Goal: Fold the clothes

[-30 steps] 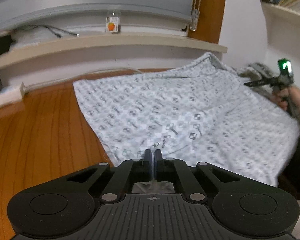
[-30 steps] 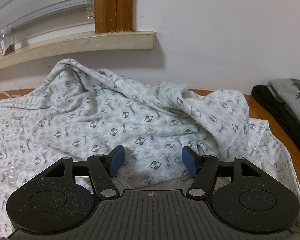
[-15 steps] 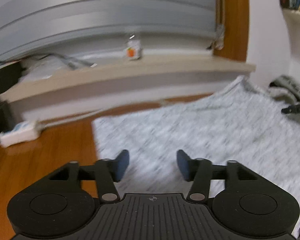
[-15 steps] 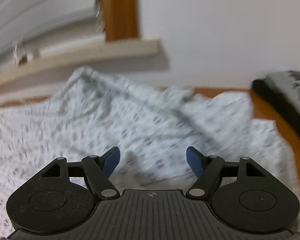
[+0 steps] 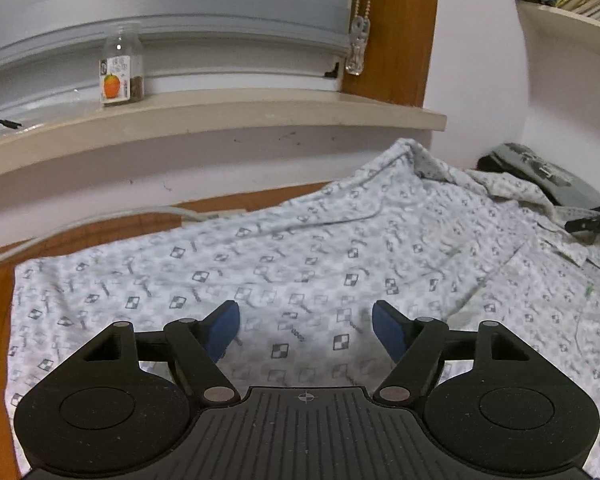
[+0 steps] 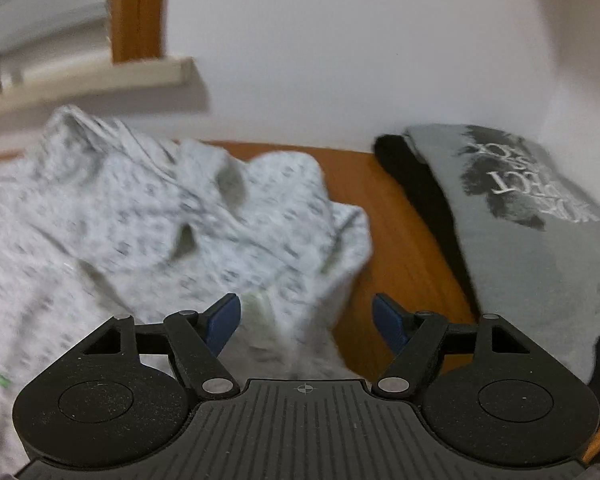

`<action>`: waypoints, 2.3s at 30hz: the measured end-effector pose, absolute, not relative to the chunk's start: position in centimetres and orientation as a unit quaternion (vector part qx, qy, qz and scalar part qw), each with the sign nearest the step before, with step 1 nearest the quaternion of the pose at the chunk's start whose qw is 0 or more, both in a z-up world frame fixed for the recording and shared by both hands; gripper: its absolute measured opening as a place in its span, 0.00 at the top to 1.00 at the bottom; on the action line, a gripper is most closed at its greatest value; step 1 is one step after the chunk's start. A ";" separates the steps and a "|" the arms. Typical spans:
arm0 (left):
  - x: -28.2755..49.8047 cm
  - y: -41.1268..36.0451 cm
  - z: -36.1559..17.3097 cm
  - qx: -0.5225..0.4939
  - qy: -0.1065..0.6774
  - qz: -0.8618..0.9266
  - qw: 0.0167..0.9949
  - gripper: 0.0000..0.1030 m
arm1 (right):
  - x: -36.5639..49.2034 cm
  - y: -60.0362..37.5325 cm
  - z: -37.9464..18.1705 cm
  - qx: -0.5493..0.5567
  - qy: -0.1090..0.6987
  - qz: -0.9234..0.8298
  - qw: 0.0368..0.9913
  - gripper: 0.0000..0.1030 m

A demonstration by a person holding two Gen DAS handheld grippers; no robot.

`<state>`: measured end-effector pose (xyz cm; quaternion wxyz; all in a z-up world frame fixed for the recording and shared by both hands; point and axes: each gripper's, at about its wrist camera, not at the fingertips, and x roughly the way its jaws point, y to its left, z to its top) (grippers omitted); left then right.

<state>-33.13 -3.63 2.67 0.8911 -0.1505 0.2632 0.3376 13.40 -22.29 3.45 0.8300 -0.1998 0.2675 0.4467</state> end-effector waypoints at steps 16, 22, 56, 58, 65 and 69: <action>-32.7 -3.2 2.1 -0.155 0.287 0.297 0.897 0.21 | 19.3 -30.0 4.4 -0.120 0.302 0.334 0.885 0.71; -32.5 -3.4 2.0 -0.142 0.295 0.310 0.892 0.20 | 16.5 -27.1 5.8 -0.115 0.256 0.404 0.870 0.49; -32.9 -3.4 2.1 -0.145 0.284 0.329 0.889 0.13 | -1.7 -4.9 17.2 -0.155 0.153 0.657 0.722 0.53; -32.9 -3.4 2.1 -0.144 0.284 0.328 0.889 0.13 | 0.7 -6.2 15.2 -0.173 0.160 0.631 0.740 0.52; -34.2 -3.7 2.9 -0.147 0.254 0.334 0.896 0.10 | 11.4 -9.4 6.9 -0.187 0.251 0.518 0.796 0.49; -36.9 -2.0 4.9 -0.151 0.238 0.352 0.893 0.10 | 13.3 -10.8 3.7 -0.175 0.286 0.509 0.793 0.49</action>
